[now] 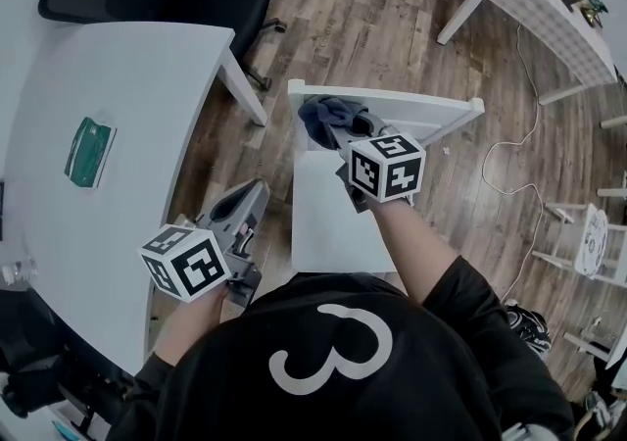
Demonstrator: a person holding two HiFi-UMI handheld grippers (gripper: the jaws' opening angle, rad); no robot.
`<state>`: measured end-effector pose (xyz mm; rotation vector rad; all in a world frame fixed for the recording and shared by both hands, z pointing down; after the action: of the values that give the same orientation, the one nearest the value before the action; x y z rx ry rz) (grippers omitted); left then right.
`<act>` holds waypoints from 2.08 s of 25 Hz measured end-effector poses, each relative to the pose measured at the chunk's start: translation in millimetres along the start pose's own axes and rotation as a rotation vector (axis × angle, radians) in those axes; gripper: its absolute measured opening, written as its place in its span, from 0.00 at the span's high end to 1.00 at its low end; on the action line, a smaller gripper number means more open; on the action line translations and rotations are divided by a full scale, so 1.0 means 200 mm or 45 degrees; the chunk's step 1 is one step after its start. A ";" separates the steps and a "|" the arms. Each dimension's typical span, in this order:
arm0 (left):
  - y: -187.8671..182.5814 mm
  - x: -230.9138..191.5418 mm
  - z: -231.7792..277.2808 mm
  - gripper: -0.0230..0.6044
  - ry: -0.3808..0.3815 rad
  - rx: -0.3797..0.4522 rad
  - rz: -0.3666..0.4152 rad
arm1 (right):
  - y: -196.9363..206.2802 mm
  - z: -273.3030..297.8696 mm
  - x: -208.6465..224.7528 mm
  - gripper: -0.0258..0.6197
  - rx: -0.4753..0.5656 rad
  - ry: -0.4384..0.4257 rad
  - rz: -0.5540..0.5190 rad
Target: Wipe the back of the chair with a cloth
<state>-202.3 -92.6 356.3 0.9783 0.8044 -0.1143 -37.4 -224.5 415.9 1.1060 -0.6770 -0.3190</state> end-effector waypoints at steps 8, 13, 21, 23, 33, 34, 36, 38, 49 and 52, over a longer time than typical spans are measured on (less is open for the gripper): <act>0.03 0.03 0.03 0.94 0.018 -0.036 0.013 | 0.00 -0.11 0.13 0.88 0.025 0.072 0.017; 0.06 0.05 0.06 0.94 0.035 -0.061 0.026 | 0.00 -0.20 0.22 0.88 0.043 0.133 0.047; 0.09 0.13 0.14 0.94 0.079 -0.102 0.042 | -0.02 -0.37 0.42 0.88 0.068 0.250 0.073; 0.11 0.15 0.16 0.94 0.090 -0.111 0.046 | -0.02 -0.42 0.47 0.88 0.076 0.285 0.083; 0.13 0.23 0.23 0.94 0.132 -0.144 0.069 | -0.05 -0.62 0.68 0.88 0.113 0.417 0.102; 0.13 0.24 0.24 0.94 0.134 -0.147 0.070 | -0.05 -0.64 0.69 0.88 0.118 0.428 0.106; 0.14 0.25 0.25 0.94 0.140 -0.153 0.073 | -0.06 -0.67 0.73 0.88 0.128 0.451 0.113; 0.14 0.27 0.26 0.94 0.145 -0.156 0.076 | -0.06 -0.70 0.76 0.88 0.136 0.474 0.118; 0.18 0.30 0.26 0.94 0.141 -0.167 0.086 | -0.07 -0.84 0.91 0.88 0.196 0.566 0.178; 0.18 0.31 0.24 0.94 0.133 -0.161 0.086 | -0.08 -0.84 0.90 0.88 0.192 0.580 0.150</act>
<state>-116.1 -93.0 356.3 0.8961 0.8627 0.0456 208.2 -211.9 416.8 1.2234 -0.3609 0.0887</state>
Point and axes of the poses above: the fingertips, and each gripper's own axes: z forward along the fingers, x to its right, y out of its underside, the point moved 5 cm from there along -z, backward along the fingers, and after that the axes turned 9 degrees about x, right-handed, at the moved point
